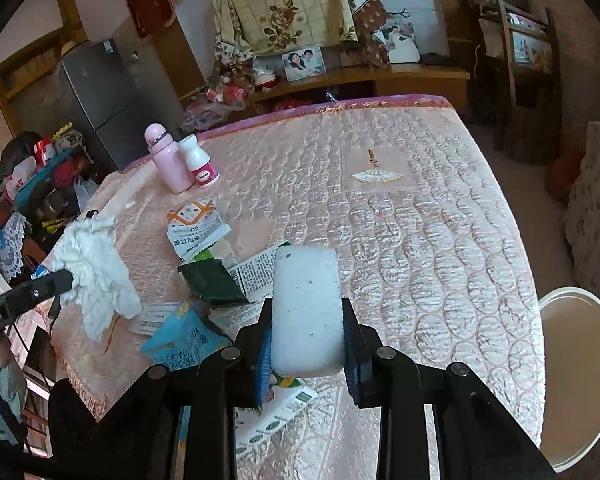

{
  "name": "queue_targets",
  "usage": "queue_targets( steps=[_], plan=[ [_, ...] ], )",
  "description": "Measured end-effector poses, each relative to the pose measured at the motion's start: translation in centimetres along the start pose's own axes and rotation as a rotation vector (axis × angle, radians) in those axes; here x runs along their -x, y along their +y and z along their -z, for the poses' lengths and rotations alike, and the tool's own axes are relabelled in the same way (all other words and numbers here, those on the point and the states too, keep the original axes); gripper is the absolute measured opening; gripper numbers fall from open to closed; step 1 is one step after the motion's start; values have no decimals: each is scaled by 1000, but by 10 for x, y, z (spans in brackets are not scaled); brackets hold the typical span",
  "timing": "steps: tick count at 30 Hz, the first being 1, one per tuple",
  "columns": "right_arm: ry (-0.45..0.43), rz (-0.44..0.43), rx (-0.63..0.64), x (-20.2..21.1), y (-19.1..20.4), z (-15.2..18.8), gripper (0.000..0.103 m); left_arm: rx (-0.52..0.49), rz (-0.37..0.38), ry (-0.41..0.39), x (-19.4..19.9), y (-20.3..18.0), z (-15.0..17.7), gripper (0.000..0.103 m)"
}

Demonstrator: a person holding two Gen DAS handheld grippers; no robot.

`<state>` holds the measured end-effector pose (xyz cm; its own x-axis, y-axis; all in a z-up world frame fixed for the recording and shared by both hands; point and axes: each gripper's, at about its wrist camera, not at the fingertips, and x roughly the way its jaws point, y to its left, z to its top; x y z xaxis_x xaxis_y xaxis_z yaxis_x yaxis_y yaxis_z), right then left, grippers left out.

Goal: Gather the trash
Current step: 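Grasp the white tissue with the left tool while the right tool grasps the white sponge, then carry the tissue and sponge over the white bucket with both tools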

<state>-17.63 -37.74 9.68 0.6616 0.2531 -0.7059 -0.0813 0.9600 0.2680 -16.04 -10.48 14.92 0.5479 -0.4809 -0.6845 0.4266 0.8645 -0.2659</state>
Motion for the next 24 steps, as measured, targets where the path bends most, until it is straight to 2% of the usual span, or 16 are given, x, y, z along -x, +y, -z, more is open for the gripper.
queue_targets(
  steps=[10,24],
  plan=[
    [-23,40,-19,24,-24,10,28,-92,73,26,-28,-70,-5,8],
    [-60,141,-97,67,-90,23,28,-197,143,58,-69,-161,-15,8]
  ],
)
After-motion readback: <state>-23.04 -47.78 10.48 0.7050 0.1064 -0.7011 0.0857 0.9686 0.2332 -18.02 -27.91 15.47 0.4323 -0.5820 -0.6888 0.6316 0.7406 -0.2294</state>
